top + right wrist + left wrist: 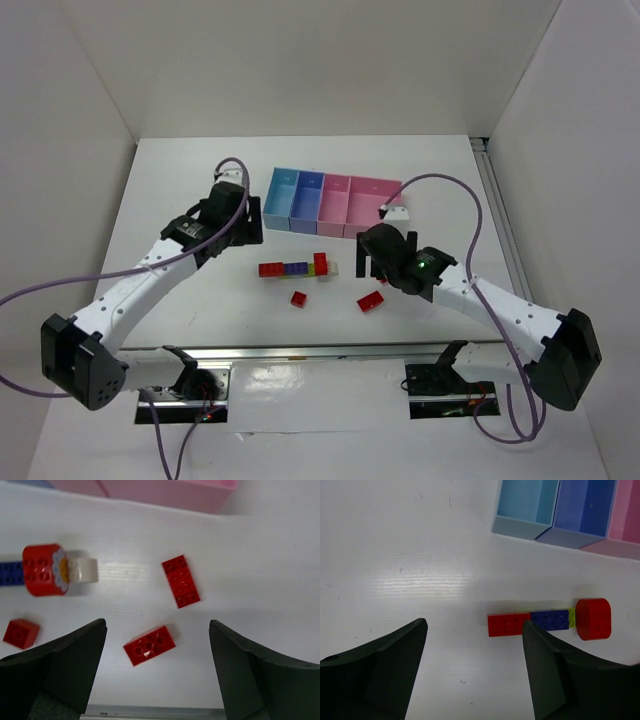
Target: Sort the legos into containers by color
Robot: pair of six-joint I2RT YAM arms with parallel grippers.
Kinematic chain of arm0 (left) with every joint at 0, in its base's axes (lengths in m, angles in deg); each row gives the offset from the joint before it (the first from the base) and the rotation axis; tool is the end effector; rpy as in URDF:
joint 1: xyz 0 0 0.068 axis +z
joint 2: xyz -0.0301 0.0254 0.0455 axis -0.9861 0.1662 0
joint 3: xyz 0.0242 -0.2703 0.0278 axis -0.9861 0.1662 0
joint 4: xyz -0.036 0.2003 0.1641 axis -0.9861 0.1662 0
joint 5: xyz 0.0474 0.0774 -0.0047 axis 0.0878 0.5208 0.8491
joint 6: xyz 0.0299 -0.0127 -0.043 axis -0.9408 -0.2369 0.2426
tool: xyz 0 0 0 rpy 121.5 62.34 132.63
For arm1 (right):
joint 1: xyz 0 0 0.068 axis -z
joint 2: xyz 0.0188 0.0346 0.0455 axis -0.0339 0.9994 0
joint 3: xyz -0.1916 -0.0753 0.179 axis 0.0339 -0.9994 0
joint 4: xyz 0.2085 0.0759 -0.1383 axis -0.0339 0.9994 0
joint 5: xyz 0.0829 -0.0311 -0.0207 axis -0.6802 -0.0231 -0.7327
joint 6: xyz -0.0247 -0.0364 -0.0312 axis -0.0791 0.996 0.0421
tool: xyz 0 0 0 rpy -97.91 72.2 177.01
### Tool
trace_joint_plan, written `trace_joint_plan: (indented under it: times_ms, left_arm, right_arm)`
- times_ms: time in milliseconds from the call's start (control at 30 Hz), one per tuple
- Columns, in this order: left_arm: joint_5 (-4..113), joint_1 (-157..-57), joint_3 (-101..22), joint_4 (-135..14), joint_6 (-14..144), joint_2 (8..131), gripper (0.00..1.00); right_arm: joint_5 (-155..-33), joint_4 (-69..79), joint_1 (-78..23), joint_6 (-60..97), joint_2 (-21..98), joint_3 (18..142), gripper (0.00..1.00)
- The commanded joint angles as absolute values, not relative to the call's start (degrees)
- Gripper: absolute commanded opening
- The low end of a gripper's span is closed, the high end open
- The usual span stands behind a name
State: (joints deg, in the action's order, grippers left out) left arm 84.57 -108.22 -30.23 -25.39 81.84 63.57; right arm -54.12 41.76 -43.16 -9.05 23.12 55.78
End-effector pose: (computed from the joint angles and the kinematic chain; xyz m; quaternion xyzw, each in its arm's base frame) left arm 0.2366 -0.1097 0.3242 -0.0887 0.8884 -0.0459 0.4481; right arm 0.1745 0.1482 0.2697 0.0043 0.9126 -0.0029 0.4088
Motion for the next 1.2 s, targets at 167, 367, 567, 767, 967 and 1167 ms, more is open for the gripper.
trace_joint_plan:
  times_ms: [167,367,567,767,967,1167]
  left_arm:
    - [80.6,-109.3,-32.3,-23.9,84.4,65.3,0.71]
    - [76.4,-109.3,-27.1,-25.8,87.5,65.3,0.80]
    - [74.9,-109.3,-27.7,-25.1,88.1,68.2,0.81]
    - [70.0,-108.7,-25.7,-26.5,88.3,69.9,0.81]
    - [68.0,-108.7,-22.7,-30.0,89.6,71.7,0.81]
    - [64.7,-107.6,-21.6,-31.8,90.7,74.0,0.92]
  right_arm:
    - [-70.8,27.7,-45.8,-6.3,28.3,55.0,0.90]
    - [-70.6,23.1,-47.2,-6.9,34.2,59.4,0.90]
    - [-67.0,24.0,-49.9,-4.7,46.1,66.9,0.90]
    - [-66.4,24.0,-49.9,-4.2,53.6,69.9,0.80]
    - [-63.6,24.0,-50.4,-4.7,56.5,71.8,0.66]
    - [-62.0,24.0,-51.1,-4.7,58.1,73.0,0.46]
